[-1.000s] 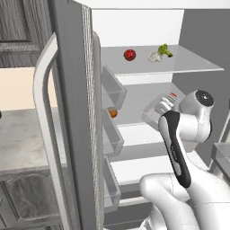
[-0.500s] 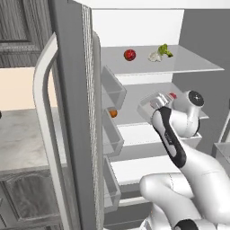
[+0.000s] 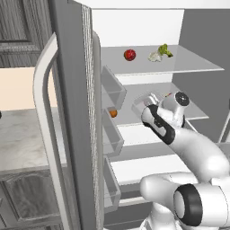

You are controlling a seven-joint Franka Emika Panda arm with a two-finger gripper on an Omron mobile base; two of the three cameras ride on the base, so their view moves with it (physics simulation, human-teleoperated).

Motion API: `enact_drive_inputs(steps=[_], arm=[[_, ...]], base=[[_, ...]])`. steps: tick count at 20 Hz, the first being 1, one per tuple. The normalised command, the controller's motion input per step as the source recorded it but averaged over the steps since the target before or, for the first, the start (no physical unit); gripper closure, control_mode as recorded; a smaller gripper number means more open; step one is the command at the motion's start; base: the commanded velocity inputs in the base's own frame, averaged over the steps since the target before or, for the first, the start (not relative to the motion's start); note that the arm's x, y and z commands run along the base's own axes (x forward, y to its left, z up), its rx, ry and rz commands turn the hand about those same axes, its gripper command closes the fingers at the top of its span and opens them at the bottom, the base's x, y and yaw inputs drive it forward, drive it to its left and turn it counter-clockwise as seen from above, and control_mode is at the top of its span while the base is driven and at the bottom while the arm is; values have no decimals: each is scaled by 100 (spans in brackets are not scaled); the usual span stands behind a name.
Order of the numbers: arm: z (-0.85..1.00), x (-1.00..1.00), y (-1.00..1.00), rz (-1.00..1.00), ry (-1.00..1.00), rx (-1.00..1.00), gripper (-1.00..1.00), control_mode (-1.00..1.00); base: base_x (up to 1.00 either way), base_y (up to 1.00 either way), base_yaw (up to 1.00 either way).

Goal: Place the tupperware on the second highest shelf of the fridge. Make space for the tupperware among the existing items by rearranging them on the shelves if needed. Close the fridge door when finished.

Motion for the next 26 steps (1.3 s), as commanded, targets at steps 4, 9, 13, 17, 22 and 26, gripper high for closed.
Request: enact_drive_inputs(steps=[4,9,13,17,22,26], arm=[[-20,71,7,0,0,0,100,-100],[-15,73,9,0,0,0,-100,-100],[-24,30,19,0,-8,0,-100,-100],[-13,-5,19,0,-19,-5,-100,-100],[11,-74,4,0,-20,-6,-100,-100],[74,-98,0,0,-4,0,-100,-100]], base=[[0,0,0],[0,0,0],[0,0,0],[0,0,0],[0,0,0],[0,0,0]])
